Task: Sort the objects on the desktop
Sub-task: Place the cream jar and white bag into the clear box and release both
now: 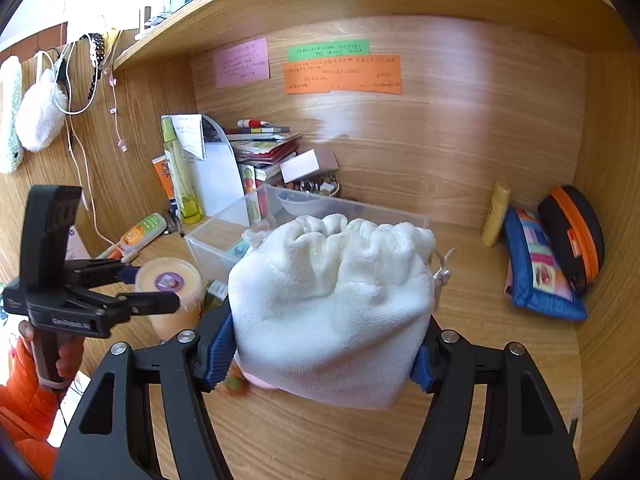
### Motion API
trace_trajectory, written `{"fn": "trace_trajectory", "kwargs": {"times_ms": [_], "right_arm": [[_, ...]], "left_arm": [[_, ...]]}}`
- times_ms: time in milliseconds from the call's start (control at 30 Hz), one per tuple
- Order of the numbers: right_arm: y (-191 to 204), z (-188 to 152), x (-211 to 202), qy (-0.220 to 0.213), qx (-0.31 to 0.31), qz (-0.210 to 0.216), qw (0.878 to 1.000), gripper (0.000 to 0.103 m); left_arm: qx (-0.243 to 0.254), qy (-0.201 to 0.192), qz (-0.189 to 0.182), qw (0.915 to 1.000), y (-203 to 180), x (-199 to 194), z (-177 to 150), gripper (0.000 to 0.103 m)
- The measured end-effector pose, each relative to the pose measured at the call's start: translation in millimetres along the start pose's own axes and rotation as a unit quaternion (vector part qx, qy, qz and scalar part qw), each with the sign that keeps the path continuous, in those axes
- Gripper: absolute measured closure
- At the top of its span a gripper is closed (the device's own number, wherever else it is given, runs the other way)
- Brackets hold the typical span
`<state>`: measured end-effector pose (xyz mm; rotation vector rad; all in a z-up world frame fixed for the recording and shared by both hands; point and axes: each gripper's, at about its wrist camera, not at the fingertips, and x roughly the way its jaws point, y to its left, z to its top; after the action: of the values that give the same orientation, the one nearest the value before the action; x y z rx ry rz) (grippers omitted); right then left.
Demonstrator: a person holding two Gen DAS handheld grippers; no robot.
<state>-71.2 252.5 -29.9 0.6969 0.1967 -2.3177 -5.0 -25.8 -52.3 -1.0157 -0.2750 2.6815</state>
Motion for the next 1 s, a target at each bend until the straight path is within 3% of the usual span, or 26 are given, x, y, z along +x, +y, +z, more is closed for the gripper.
{"fn": "trace_trajectory", "kwargs": {"times_ms": [467,1000], "right_arm": [[5,25,28,0.002,-0.032,-0.006,0.999,0.037],[-5,35,91,0.058,-0.045,-0.006,0.997,0.037]], "left_arm": [[-0.002,-0.047,0.012,0.9988,19,-15,49,0.037],[-0.012,-0.038,0.015,0.9991,35,37,85,0.037]]}}
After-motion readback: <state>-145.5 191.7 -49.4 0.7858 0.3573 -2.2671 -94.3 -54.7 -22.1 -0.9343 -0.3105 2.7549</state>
